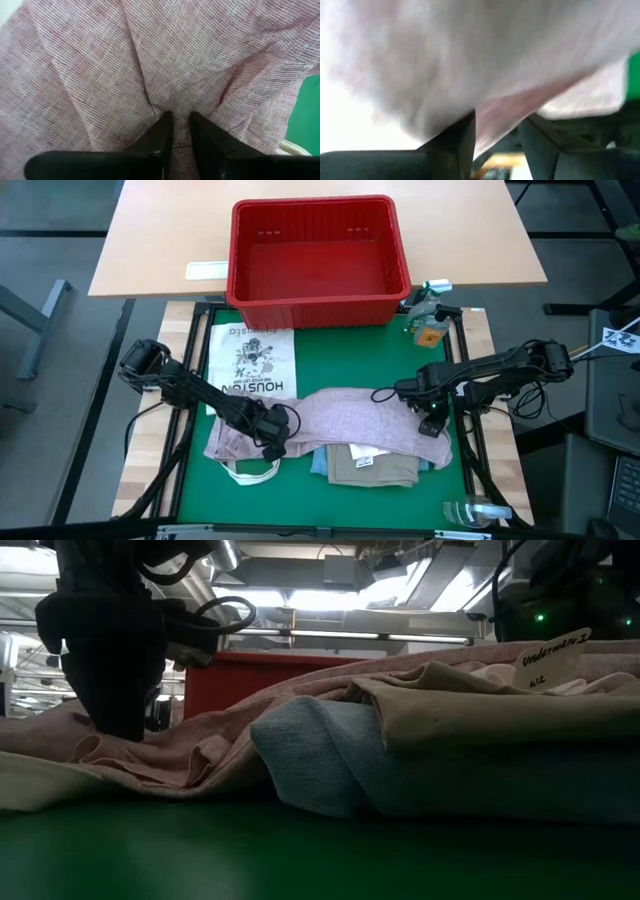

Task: Fold laundry
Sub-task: Fold the pink polo

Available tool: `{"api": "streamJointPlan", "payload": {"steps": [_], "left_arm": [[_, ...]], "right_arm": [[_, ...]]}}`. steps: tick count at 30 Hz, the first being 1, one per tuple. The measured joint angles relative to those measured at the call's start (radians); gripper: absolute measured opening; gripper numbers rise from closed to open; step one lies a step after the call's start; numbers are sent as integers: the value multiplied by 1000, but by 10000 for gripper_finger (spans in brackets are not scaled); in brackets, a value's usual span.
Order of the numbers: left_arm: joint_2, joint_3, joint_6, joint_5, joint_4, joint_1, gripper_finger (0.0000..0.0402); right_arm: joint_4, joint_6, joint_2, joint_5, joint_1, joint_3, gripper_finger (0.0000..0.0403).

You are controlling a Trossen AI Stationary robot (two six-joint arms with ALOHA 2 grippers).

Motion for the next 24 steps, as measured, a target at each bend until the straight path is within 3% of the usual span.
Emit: {"api": "streamJointPlan", "payload": {"steps": [3,7,12,16,24], "left_arm": [[0,0,0,7,3,0,56],[0,0,0,11,6,9,47],[0,40,3,36,8,30,39],[0,72,3,64,10,37,40],[0,98,10,69,13,34,74]], "right_arm": [[-130,9,0,-35,0,31,145],[-169,-29,-24,-35,1,62,145],[-252,-15,-27,20,0,133,145],[-374,-37,-27,141,0,214,145],[-360,-61,-37,239,0,344,145]]}}
